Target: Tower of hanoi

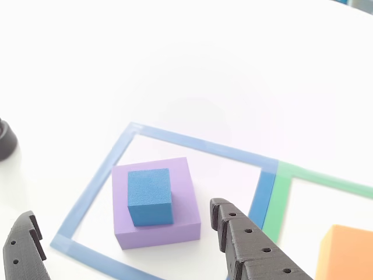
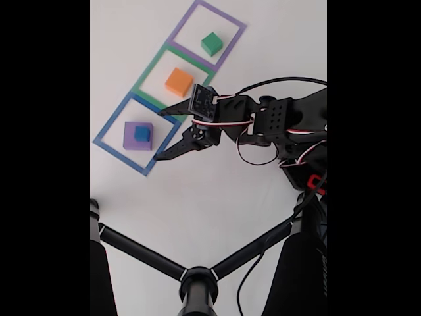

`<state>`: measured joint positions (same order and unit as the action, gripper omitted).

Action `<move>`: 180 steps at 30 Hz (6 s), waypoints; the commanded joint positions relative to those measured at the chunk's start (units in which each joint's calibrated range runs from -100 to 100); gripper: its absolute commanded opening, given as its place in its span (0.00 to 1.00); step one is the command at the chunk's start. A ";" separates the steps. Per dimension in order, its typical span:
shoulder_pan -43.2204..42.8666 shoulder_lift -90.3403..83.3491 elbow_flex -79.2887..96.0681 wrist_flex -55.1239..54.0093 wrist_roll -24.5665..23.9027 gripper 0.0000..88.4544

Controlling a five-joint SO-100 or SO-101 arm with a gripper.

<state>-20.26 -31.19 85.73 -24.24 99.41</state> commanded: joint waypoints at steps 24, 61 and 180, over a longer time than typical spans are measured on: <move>-2.27 33.09 -16.64 -23.54 0.59 0.37; -2.08 37.61 -15.09 -25.96 0.59 0.35; 38.00 -15.35 -88.36 118.57 0.59 0.05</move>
<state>14.86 -45.04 -2.79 95.18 100.00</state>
